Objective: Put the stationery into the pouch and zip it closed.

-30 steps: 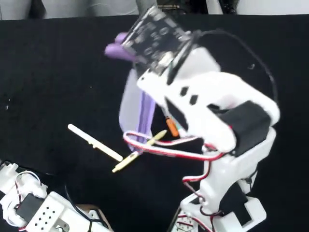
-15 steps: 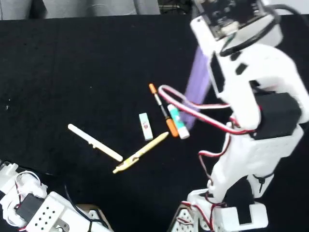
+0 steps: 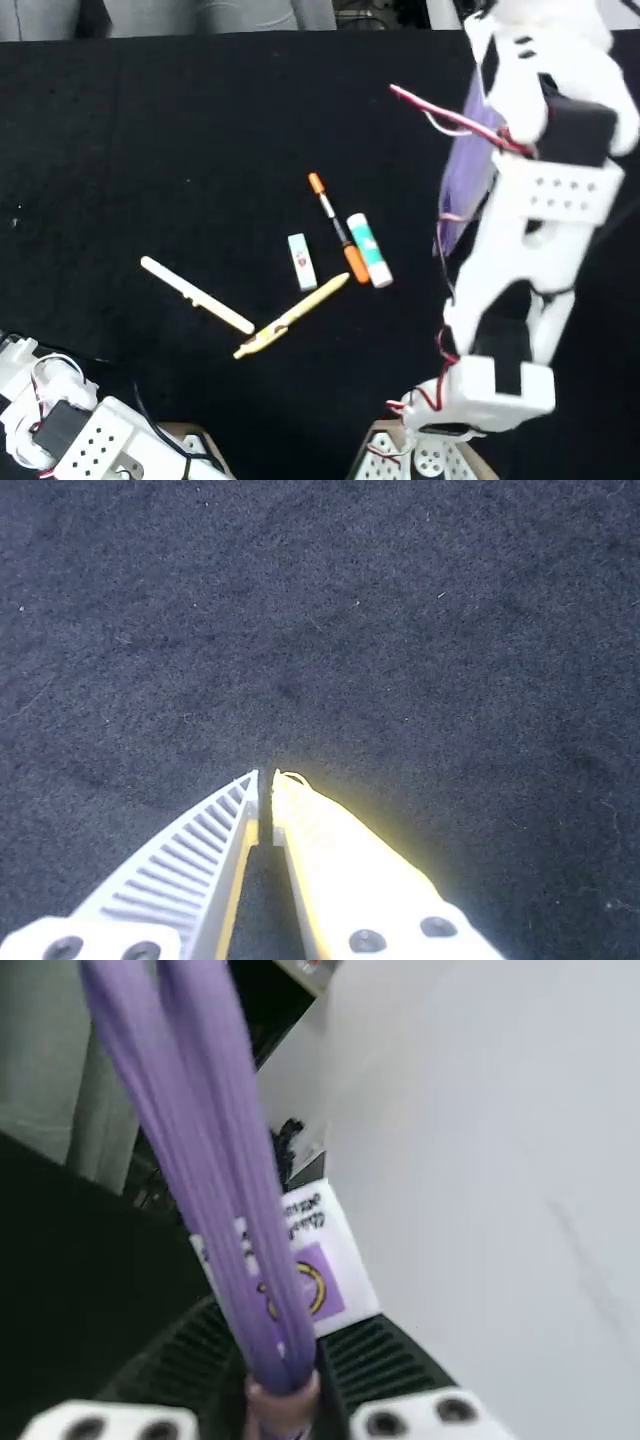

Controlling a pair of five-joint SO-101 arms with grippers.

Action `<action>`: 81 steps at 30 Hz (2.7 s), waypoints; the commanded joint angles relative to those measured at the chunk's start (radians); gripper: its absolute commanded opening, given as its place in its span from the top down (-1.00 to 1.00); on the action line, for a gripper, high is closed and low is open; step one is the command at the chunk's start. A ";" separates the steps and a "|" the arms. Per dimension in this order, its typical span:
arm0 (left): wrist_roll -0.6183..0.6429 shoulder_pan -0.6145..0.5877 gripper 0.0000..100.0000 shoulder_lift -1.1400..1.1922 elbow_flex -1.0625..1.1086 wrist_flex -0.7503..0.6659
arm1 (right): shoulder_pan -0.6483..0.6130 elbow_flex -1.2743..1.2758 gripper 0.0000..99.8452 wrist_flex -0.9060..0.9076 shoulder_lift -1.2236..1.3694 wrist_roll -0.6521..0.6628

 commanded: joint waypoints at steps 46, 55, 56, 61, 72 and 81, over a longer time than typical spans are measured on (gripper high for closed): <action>-0.014 -0.002 0.93 -0.005 0.022 -0.020 | -0.470 1.492 0.98 0.302 -1.159 -0.141; -0.014 -0.002 0.93 -0.005 0.022 -0.020 | -0.164 1.827 0.98 0.077 -1.239 0.017; -0.014 -0.002 0.93 -0.005 0.022 -0.020 | -0.138 1.853 0.98 0.038 -1.239 0.028; -0.014 -0.002 0.93 -0.005 0.022 -0.020 | -0.101 1.980 0.98 -0.089 -1.237 0.032; -0.014 -0.002 0.93 -0.005 0.022 -0.020 | -0.094 2.051 0.78 -0.086 -1.244 0.029; -0.014 -0.002 0.93 -0.005 0.022 -0.020 | -0.103 1.959 0.48 -0.015 -1.244 0.029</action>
